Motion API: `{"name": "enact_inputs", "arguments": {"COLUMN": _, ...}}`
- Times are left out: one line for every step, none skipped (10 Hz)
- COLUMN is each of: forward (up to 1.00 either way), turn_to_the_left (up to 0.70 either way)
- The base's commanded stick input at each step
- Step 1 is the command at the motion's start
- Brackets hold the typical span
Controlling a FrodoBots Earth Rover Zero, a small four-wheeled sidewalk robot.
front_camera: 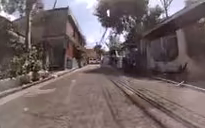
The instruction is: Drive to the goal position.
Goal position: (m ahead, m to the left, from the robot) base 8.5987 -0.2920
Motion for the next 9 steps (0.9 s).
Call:
{"name": "enact_inputs", "arguments": {"forward": 0.7, "turn_to_the_left": 0.08}}
{"name": "enact_inputs", "arguments": {"forward": 0.7, "turn_to_the_left": 0.08}}
{"name": "enact_inputs", "arguments": {"forward": 0.7, "turn_to_the_left": 0.08}}
{"name": "enact_inputs", "arguments": {"forward": 0.7, "turn_to_the_left": 0.08}}
{"name": "enact_inputs", "arguments": {"forward": 0.7, "turn_to_the_left": 0.08}}
{"name": "enact_inputs", "arguments": {"forward": 0.7, "turn_to_the_left": 0.08}}
{"name": "enact_inputs", "arguments": {"forward": 0.7, "turn_to_the_left": 0.08}}
{"name": "enact_inputs", "arguments": {"forward": 0.7, "turn_to_the_left": 0.08}}
{"name": "enact_inputs", "arguments": {"forward": 0.7, "turn_to_the_left": 0.08}}
